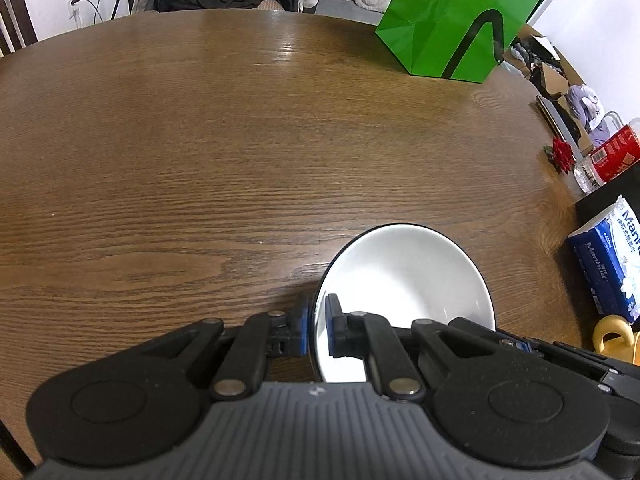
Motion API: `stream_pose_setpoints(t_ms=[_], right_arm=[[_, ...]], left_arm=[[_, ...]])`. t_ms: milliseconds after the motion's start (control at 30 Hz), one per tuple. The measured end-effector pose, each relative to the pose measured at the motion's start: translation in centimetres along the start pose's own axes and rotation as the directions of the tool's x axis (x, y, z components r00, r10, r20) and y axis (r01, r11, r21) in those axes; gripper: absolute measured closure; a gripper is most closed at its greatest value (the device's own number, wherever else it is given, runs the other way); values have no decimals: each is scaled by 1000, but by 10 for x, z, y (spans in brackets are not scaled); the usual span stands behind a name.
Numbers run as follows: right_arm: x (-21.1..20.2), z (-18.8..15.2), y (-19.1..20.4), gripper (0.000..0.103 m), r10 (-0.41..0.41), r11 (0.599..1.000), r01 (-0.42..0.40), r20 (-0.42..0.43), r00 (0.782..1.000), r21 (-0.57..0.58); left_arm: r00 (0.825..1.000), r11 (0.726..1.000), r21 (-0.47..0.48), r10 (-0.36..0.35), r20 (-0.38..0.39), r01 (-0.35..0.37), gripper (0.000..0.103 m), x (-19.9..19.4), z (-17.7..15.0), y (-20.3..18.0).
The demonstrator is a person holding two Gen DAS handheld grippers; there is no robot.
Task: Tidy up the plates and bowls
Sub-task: 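Lift the white bowl with both grippers and carry it toward the blue bowl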
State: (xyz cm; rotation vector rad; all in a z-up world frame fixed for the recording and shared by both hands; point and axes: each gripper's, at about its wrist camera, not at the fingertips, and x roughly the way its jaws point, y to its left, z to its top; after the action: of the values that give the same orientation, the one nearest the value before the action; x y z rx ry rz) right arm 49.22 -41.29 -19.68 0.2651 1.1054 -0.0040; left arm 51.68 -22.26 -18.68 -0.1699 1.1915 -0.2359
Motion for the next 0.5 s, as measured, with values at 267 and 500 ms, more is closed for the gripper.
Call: stream_pose_setpoints(t_ms=[267,500], right_arm=[[-5,-1,-1,96,-1,1000,1,7,1000,1],[-10,0,0,96,2,1000,-2,12,1000,-4]], left_arm=[[1000,1000,-2,-2,4,2,94,-6,0,2],[1000,1000,-4,-1,13,1,94,-14,0,4]])
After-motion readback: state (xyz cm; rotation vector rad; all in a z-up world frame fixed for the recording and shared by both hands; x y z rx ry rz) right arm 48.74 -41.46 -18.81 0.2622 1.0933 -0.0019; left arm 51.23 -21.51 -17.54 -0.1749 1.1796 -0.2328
